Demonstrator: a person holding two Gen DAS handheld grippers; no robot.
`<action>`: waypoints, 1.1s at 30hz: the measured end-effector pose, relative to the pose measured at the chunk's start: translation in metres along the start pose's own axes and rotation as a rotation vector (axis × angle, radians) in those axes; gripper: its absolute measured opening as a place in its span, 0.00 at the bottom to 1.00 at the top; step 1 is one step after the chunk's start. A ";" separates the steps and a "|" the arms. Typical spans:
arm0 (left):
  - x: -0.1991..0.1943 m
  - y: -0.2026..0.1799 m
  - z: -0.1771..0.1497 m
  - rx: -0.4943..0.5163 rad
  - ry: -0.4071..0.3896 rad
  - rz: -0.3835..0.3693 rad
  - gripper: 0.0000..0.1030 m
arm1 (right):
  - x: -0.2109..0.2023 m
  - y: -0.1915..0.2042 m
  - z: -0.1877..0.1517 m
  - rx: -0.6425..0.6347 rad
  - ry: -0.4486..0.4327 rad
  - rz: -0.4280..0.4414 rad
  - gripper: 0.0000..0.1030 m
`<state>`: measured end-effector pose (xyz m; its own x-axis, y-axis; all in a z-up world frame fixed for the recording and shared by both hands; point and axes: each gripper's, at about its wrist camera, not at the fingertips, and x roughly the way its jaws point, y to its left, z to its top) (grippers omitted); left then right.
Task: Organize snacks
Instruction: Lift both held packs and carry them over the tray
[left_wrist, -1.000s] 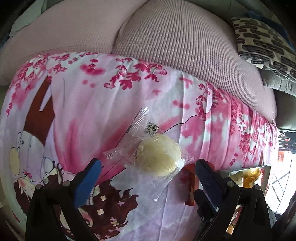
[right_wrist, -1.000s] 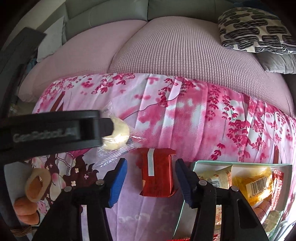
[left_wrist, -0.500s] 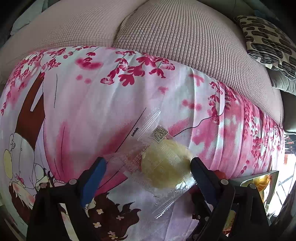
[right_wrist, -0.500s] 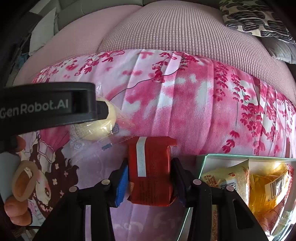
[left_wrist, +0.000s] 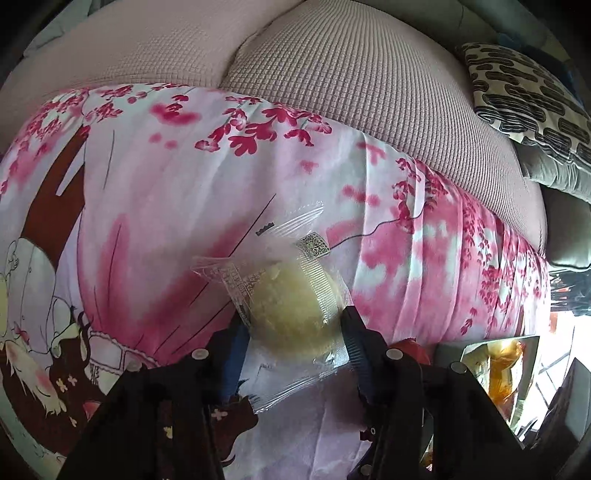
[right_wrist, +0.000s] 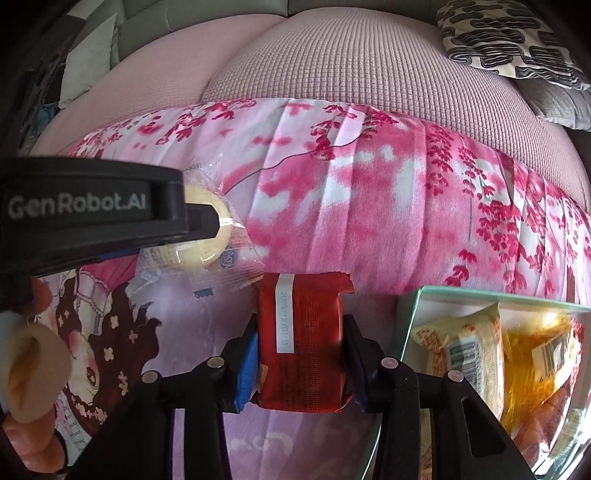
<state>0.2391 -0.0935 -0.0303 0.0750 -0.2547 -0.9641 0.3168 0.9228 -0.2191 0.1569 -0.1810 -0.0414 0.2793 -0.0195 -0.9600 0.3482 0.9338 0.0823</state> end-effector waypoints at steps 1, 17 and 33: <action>-0.001 0.001 -0.003 -0.001 -0.003 -0.001 0.50 | -0.001 0.000 -0.002 0.003 0.000 0.006 0.43; -0.047 0.050 -0.084 -0.151 -0.089 -0.118 0.48 | -0.042 0.003 -0.058 0.027 -0.043 0.073 0.41; -0.085 0.058 -0.137 -0.172 -0.196 -0.131 0.48 | -0.086 -0.004 -0.108 0.096 -0.138 0.099 0.41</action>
<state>0.1217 0.0211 0.0190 0.2307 -0.4101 -0.8824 0.1718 0.9098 -0.3779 0.0349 -0.1442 0.0120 0.4345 0.0155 -0.9005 0.3947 0.8954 0.2059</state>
